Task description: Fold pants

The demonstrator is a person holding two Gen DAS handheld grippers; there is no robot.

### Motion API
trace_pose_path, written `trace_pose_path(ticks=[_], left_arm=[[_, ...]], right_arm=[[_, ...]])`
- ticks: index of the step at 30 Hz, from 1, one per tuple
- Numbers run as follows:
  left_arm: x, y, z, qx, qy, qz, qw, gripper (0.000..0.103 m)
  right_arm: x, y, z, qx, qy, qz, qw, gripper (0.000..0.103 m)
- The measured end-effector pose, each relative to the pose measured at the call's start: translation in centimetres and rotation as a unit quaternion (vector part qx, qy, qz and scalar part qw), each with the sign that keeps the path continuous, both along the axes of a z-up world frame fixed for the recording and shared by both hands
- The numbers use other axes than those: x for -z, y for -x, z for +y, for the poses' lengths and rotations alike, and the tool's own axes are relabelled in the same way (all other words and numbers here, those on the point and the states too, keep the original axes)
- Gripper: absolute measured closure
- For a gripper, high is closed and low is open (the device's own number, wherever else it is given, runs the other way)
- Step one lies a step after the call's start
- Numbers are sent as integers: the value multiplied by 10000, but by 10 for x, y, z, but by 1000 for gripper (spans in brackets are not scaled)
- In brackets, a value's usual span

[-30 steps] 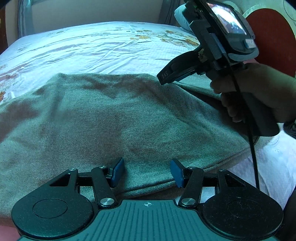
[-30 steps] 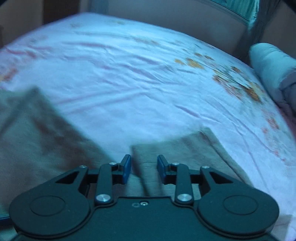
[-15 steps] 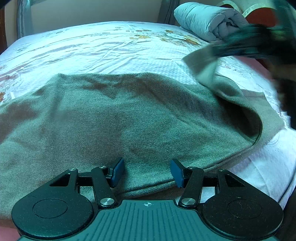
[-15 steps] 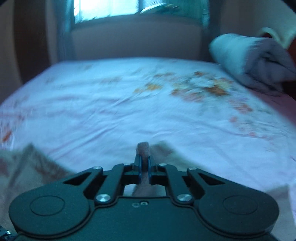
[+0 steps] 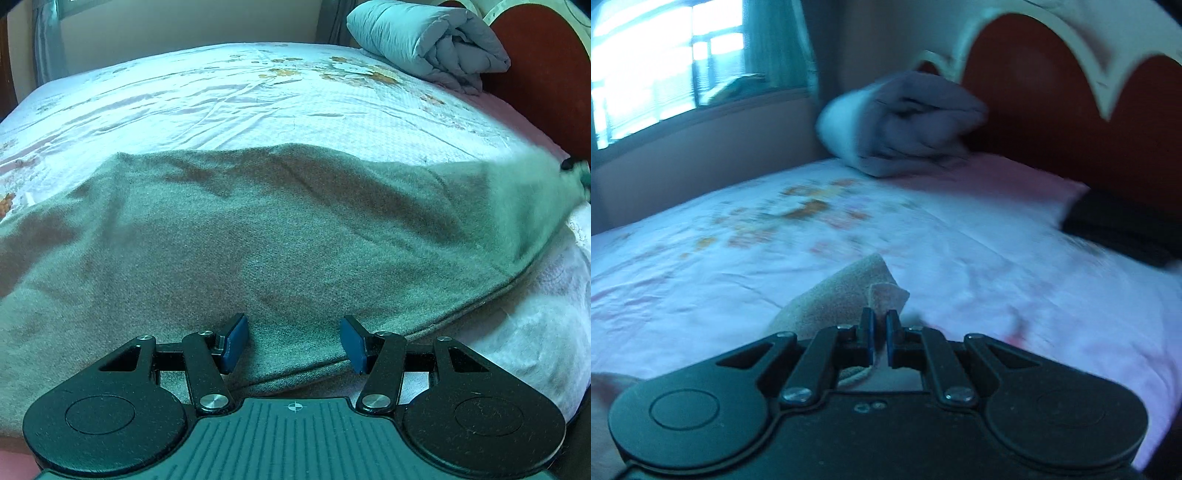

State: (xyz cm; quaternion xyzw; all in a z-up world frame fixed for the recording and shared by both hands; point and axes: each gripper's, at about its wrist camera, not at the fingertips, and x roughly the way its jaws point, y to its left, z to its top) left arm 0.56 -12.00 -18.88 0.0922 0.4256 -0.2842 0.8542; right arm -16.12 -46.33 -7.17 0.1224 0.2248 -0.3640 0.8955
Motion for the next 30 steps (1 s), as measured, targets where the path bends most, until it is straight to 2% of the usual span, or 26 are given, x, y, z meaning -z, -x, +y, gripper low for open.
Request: trace_pose_path(ticks=[3,7,12,15,16,19,21,23,25,28,30], left_arm=[[0,1,-1,5,-41,-27,10000,48],[-1,1,-2,0,-83,-43,10000,48],[-1,2,-4,-29,-135,-53,9999,47],[-1,3,-4,-21,-151,-57,9999,47],[-1,2,-4,-21,-140,-43,9999,47],[-3,0,-1,-87,-71,50,9999,46],[-5,-1,0,-135,-15,81,9999,46],[-5,-1,0,-147,-12,80,9999,46],[-6,0,0,-145,-32,59,9999,46],[-6,0,3,-107,-92,32,9999,46],[-6,-1,5,-109,-114,33,9999,46]], right_arm=[[27,20,-16,328,-244,148,9991,103],[49,28,-26,450,-456,289,9975,103],[46,25,-30,530,-437,232,9974,103],[61,21,-44,724,-853,673,9914,94],[60,25,-43,773,-821,612,9917,91],[44,34,-32,844,-461,313,9949,90],[33,30,-24,374,-502,-40,9980,89],[33,11,-16,-380,-834,-106,9957,88],[43,-10,-11,-837,-1132,-88,9900,90],[62,-40,-13,-1016,-1358,214,9853,90],[74,-52,-22,-809,-1303,693,9857,93]])
